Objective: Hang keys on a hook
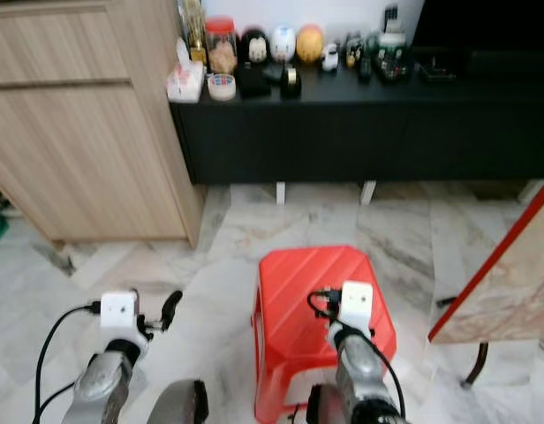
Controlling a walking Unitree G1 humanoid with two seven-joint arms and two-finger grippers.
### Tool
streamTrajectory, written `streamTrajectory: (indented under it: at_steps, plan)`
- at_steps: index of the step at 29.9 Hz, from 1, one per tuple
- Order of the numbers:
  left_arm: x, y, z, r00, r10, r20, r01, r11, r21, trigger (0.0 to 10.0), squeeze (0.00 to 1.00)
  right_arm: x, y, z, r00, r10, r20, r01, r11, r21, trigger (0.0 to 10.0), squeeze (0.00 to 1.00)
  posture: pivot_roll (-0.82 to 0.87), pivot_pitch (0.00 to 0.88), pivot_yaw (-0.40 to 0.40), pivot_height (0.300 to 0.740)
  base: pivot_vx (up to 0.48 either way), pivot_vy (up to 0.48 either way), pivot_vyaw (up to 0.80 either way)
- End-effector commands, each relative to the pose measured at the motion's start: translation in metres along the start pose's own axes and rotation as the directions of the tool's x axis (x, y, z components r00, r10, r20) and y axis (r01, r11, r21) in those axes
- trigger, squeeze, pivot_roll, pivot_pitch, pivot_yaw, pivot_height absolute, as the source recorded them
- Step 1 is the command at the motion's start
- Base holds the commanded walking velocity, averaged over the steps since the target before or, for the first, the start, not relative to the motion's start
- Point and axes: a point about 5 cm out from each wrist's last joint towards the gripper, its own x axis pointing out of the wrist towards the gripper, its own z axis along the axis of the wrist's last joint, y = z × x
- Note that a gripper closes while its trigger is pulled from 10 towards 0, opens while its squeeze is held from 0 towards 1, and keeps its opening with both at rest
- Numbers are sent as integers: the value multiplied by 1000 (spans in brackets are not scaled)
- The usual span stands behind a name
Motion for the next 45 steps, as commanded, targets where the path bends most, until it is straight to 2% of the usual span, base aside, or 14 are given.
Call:
streamTrajectory:
  at_steps: [1, 17, 18, 28, 30, 36, 39, 40, 41, 42, 45]
  plan:
    - [-2, 2, -5, 1000, 7, -26, -7, 1000, -5, 10000, 0, -1, -3, -4, 1000, -10, -20, 10, 1000, -8, 10000, 0, 63, 58, 7, 597, 0, 0, 0]
    - [2, -1, -1, 1000, -8, -19, 8, 1000, -3, 10000, 0, 5, -9, 0, 994, -31, -103, 30, 1000, -9, 10000, 0, 63, 60, 15, 597, 0, 0, 0]
    - [2, -1, 0, 1000, -12, -19, 12, 1000, -3, 10000, 0, 7, -9, 4, 995, -23, -93, 24, 1000, 10, 10000, 1000, 65, 61, 15, 597, 0, 0, 0]
    - [0, 0, -2, 1000, -15, -23, 15, 1000, 2, 10000, 0, 11, -11, 14, 996, -42, -78, 43, 999, 3, 10000, 1000, 72, 69, 16, 597, 0, 0, 0]
    - [-1, 1, -3, 1000, -13, -27, 13, 1000, 3, 10000, 0, 9, -17, 11, 994, -77, -77, 78, 997, 11, 10000, 1000, 73, 75, 14, 597, 0, 0, 0]
    - [-1, 0, -3, 999, -16, -31, 16, 1000, 4, 10000, 0, 5, -21, 3, 992, -85, -96, 87, 996, 17, 10000, 1000, 68, 77, 15, 597, 0, 0, 0]
    - [-1, -1, -3, 999, -21, -33, 22, 1000, 9, 10000, 0, 2, -24, -6, 985, -100, -138, 102, 995, 14, 10000, 1000, 69, 78, 15, 597, 0, 0, 0]
    - [-1, -2, -4, 999, -24, -34, 24, 1000, 10, 10000, 0, 0, -24, -13, 979, -95, -180, 98, 995, 10, 10000, 894, 69, 78, 15, 597, 0, 0, 0]
    - [-1, -2, -4, 999, -24, -34, 24, 1000, 10, 10000, 0, -1, -24, -14, 978, -93, -189, 96, 995, 9, 10000, 894, 69, 78, 15, 597, 0, 0, 0]
    - [-1, -2, -4, 999, -25, -35, 25, 1000, 11, 10000, 0, -1, -23, -16, 976, -89, -197, 91, 996, 4, 10000, 0, 69, 78, 15, 597, 0, 0, 0]
    - [-1, -2, -4, 999, -27, -36, 27, 1000, 13, 10000, 0, -2, -21, -18, 975, -69, -211, 71, 997, 0, 10000, 0, 74, 80, 15, 597, 0, 0, 0]
